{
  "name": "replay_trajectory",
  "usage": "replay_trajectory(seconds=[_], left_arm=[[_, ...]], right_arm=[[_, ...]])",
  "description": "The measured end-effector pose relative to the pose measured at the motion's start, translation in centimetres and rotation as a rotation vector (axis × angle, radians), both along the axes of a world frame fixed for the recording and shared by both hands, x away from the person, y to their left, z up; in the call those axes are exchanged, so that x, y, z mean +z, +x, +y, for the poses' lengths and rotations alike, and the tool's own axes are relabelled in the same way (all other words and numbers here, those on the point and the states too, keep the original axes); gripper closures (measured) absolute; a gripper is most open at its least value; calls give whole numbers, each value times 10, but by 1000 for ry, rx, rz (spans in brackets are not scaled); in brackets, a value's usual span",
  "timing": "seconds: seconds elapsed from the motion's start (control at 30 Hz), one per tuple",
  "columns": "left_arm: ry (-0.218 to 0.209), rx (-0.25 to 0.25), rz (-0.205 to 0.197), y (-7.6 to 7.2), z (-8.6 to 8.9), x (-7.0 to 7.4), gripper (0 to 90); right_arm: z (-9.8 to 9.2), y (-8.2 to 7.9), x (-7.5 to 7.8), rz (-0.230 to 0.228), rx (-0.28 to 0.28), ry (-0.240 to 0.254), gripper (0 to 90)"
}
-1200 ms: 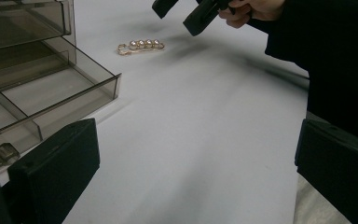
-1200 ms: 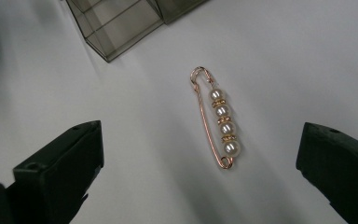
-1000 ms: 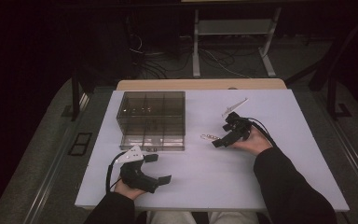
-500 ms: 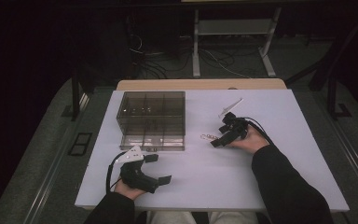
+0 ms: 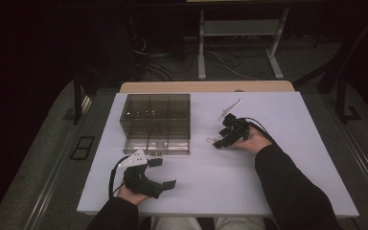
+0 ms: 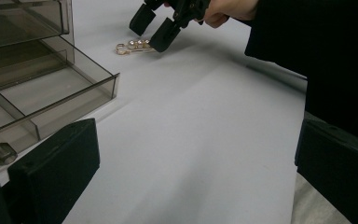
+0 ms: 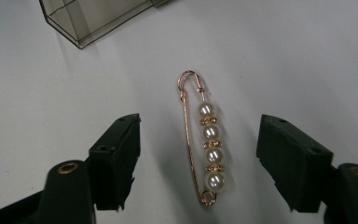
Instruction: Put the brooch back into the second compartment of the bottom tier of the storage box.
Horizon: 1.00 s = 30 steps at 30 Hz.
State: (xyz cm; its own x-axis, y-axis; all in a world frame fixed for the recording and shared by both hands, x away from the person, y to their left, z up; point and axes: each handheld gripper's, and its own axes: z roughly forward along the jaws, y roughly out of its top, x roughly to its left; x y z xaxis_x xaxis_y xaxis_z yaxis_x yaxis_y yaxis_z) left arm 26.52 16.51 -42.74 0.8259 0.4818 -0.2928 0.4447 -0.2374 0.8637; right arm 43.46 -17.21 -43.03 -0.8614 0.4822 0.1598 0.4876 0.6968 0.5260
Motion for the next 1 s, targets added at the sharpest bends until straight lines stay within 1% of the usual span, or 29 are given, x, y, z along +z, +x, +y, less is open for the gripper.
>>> replay_trajectory(seconds=[0.33, 0.37, 0.43, 0.5, 1.0], left_arm=[[-2, 1, 2, 0, 0, 0, 0], [-2, 2, 3, 0, 0, 0, 0], [-2, 1, 3, 0, 0, 0, 0], [-2, 1, 2, 0, 0, 0, 0], [-2, 1, 0, 0, 0, 0, 0]], right_arm=[[1, 1, -2, -10, 14, -23, 481], [1, 1, -2, -10, 14, -23, 481], [2, 0, -2, -10, 17, -29, 520], [3, 0, -2, -20, 17, -31, 546], [4, -1, -2, -46, 4, -49, 643]])
